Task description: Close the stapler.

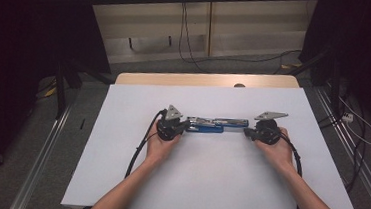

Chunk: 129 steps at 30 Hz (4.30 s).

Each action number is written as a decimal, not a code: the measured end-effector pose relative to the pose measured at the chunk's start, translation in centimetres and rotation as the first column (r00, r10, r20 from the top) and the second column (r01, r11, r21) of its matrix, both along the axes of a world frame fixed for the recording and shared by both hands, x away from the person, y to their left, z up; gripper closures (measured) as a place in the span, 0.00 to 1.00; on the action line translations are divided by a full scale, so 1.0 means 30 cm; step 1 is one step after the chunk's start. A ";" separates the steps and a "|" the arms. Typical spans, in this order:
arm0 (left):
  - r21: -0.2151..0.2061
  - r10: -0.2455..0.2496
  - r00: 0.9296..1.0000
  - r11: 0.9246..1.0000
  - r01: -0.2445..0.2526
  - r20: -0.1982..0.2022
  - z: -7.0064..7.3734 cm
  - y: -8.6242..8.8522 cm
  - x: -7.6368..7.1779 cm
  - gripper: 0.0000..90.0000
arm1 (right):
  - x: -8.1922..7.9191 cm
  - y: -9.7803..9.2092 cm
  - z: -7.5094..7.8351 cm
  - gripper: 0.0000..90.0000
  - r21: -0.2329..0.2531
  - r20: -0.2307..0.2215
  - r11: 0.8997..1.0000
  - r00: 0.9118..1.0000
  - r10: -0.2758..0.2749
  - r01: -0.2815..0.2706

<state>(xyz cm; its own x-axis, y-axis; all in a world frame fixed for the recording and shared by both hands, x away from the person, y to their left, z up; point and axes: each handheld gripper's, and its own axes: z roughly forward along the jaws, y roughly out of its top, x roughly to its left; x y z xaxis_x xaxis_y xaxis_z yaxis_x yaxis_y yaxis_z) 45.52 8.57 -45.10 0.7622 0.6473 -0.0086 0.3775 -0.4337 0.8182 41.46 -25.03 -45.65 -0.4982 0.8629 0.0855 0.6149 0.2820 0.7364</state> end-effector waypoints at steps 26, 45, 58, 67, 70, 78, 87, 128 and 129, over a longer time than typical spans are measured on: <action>0.010 0.005 1.000 1.000 -0.005 0.013 -0.001 -0.003 -0.005 1.00 | 0.010 0.007 0.001 1.00 0.008 0.060 1.000 0.998 -0.008 0.008; 0.003 0.003 1.000 1.000 -0.003 0.006 -0.001 -0.001 -0.003 1.00 | 0.016 0.019 0.001 1.00 0.026 0.089 1.000 0.996 -0.007 0.005; 0.005 0.001 1.000 1.000 -0.001 0.008 -0.001 0.000 -0.003 1.00 | 0.015 0.027 0.005 1.00 0.041 0.121 0.999 0.993 -0.014 0.009; 0.002 0.000 1.000 1.000 0.000 -0.001 -0.001 0.005 -0.002 1.00 | 0.012 0.027 0.011 1.00 0.061 0.131 0.998 0.991 -0.019 0.011; 0.005 0.005 1.000 1.000 -0.005 0.001 0.000 0.008 0.000 1.00 | 0.012 0.023 0.013 1.00 0.079 0.137 0.997 0.990 -0.025 0.014; -0.014 0.014 0.999 1.000 -0.015 -0.036 0.004 0.020 0.002 0.99 | 0.003 0.019 0.019 0.97 0.107 0.146 0.994 0.989 -0.032 0.016; -0.044 0.008 0.998 0.999 -0.011 -0.066 0.024 0.041 -0.009 0.95 | -0.013 0.017 0.035 0.84 0.127 0.149 0.992 0.988 -0.035 0.016; -0.106 0.177 0.984 0.979 -0.173 0.028 0.062 0.177 -0.092 0.04 | -0.099 -0.009 0.073 0.04 0.211 0.196 0.971 0.968 -0.156 0.114; -0.100 0.180 0.983 0.979 -0.176 0.032 0.063 0.185 -0.101 0.04 | -0.106 -0.011 0.080 0.03 0.217 0.207 0.970 0.966 -0.157 0.111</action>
